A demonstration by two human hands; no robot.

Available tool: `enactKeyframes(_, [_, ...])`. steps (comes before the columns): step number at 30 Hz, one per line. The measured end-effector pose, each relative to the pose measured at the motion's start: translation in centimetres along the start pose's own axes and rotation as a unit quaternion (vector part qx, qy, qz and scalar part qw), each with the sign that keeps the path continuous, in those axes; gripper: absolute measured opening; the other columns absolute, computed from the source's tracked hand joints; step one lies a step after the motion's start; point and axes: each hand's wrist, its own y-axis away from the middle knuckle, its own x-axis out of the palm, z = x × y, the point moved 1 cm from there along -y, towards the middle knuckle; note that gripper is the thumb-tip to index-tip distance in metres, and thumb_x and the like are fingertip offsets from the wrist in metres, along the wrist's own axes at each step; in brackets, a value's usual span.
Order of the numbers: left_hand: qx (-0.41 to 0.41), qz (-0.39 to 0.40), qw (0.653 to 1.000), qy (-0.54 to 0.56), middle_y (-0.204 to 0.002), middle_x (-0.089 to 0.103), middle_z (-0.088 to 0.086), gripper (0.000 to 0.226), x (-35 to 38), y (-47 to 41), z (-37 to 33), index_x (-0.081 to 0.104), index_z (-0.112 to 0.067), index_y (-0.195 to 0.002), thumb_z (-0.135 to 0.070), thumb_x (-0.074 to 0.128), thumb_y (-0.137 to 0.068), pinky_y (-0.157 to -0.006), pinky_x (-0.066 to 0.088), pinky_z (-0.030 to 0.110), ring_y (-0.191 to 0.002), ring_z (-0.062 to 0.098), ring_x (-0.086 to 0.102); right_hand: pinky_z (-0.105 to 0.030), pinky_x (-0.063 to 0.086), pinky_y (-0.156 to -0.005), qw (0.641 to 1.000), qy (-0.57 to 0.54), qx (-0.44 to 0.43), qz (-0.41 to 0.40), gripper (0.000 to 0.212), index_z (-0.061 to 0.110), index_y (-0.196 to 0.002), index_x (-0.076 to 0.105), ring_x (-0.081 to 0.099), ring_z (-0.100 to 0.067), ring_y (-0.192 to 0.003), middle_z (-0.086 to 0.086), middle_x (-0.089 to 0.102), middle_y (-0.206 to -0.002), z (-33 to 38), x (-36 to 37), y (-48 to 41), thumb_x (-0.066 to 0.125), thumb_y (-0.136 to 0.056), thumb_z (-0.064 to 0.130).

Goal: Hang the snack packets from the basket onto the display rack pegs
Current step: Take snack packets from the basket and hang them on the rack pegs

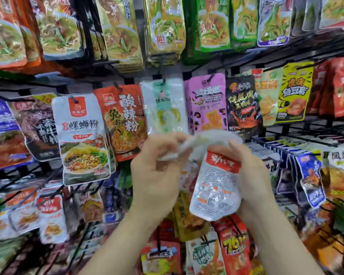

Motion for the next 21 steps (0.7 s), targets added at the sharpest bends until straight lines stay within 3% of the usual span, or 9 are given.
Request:
enactKeyframes(3, [0.189, 0.224, 0.952, -0.085, -0.11, 0.06, 0.003, 0.015, -0.2, 2.9, 0.7, 0.049, -0.012, -0.091, 0.003, 0.05, -0.094, -0.096, 0.05, 0.033, -0.107, 0.021, 0.062, -0.047, 0.055, -0.082, 0.989, -0.041, 0.109, 0.091, 0.083, 0.014, -0.118, 0.069, 0.069, -0.033, -0.098, -0.012, 0.071, -0.11, 0.0, -0.6, 0.2, 0.069, -0.061, 0.075])
enactKeyframes(4, [0.207, 0.266, 0.936, -0.1, -0.112, 0.061, 0.007, 0.011, -0.3, 3.7, 1.3, 0.05, -0.011, -0.093, -0.005, 0.043, -0.099, -0.101, 0.048, 0.039, -0.111, 0.025, 0.061, -0.049, 0.055, -0.085, 0.99, -0.034, 0.098, 0.094, 0.081, 0.015, -0.118, 0.069, 0.068, -0.034, -0.1, -0.013, 0.071, -0.112, -0.1, -0.9, 0.3, 0.07, -0.062, 0.072])
enactKeyframes(6, [0.192, 0.298, 0.927, -0.122, -0.114, 0.067, 0.011, 0.021, -0.9, 4.6, 2.3, 0.051, -0.012, -0.094, -0.016, 0.032, -0.103, -0.105, 0.044, 0.043, -0.117, 0.028, 0.058, -0.046, 0.056, -0.082, 0.998, 0.015, 0.034, 0.043, 0.042, 0.01, -0.104, 0.072, 0.071, -0.029, -0.093, -0.012, 0.074, -0.103, -0.6, -1.3, 0.5, 0.071, -0.078, 0.044])
enactKeyframes(8, [0.151, 0.293, 0.926, -0.184, -0.12, 0.065, 0.014, 0.025, -2.1, 5.7, 3.7, 0.055, -0.013, -0.101, -0.013, 0.03, -0.101, -0.104, 0.043, 0.04, -0.12, 0.031, 0.055, -0.039, 0.057, -0.073, 0.998, 0.056, -0.012, -0.005, 0.01, 0.009, -0.094, 0.07, 0.072, -0.022, -0.08, -0.007, 0.076, -0.089, -1.3, -1.7, 0.9, 0.064, -0.088, 0.015])
enactKeyframes(9, [0.126, 0.274, 0.925, -0.23, -0.122, 0.062, 0.015, 0.025, -2.7, 6.1, 4.1, 0.057, -0.012, -0.104, -0.008, 0.033, -0.099, -0.102, 0.044, 0.037, -0.118, 0.032, 0.054, -0.038, 0.057, -0.07, 0.997, 0.065, -0.025, -0.014, 0.007, 0.01, -0.091, 0.069, 0.072, -0.02, -0.077, -0.004, 0.076, -0.085, -1.5, -2.2, 1.1, 0.063, -0.089, 0.01])
enactKeyframes(13, [-0.019, 0.196, 0.949, -0.245, -0.101, 0.062, 0.007, 0.015, -5.3, 11.3, 4.2, 0.069, -0.004, -0.093, 0.0, 0.055, -0.088, -0.081, 0.038, 0.006, -0.091, 0.013, 0.056, -0.03, 0.059, -0.066, 0.993, 0.108, -0.039, 0.005, 0.011, 0.013, -0.087, 0.07, 0.072, -0.014, -0.075, 0.002, 0.076, -0.082, -1.6, -5.2, 3.1, 0.067, -0.077, 0.016])
enactKeyframes(15, [-0.087, 0.231, 0.95, -0.191, -0.095, 0.063, 0.002, 0.018, -5.8, 15.4, 3.8, 0.069, -0.007, -0.088, -0.006, 0.051, -0.089, -0.076, 0.037, 0.003, -0.086, 0.006, 0.056, -0.029, 0.059, -0.067, 0.989, 0.145, -0.034, 0.02, 0.021, 0.014, -0.08, 0.076, 0.073, -0.013, -0.075, 0.002, 0.077, -0.083, -1.8, -7.7, 5.0, 0.073, -0.063, 0.026])
enactKeyframes(17, [-0.16, 0.28, 0.936, -0.14, -0.093, 0.064, -0.002, 0.018, -6.0, 20.6, 3.9, 0.067, -0.014, -0.086, -0.01, 0.05, -0.088, -0.076, 0.043, 0.012, -0.089, 0.004, 0.058, -0.025, 0.058, -0.066, 0.981, 0.19, -0.025, 0.014, 0.024, 0.023, -0.076, 0.079, 0.072, -0.009, -0.073, 0.007, 0.076, -0.082, -2.8, -10.6, 7.5, 0.075, -0.053, 0.032])
enactKeyframes(21, [-0.321, 0.34, 0.878, -0.099, -0.084, 0.064, -0.015, 0.018, -5.9, 30.6, 4.6, 0.064, -0.025, -0.083, -0.01, 0.056, -0.085, -0.072, 0.041, 0.006, -0.084, -0.013, 0.055, -0.018, 0.056, -0.064, 0.953, 0.294, 0.056, -0.034, 0.015, 0.017, -0.085, 0.074, 0.07, -0.002, -0.071, 0.015, 0.075, -0.081, -6.5, -16.6, 12.8, 0.074, -0.07, 0.014])
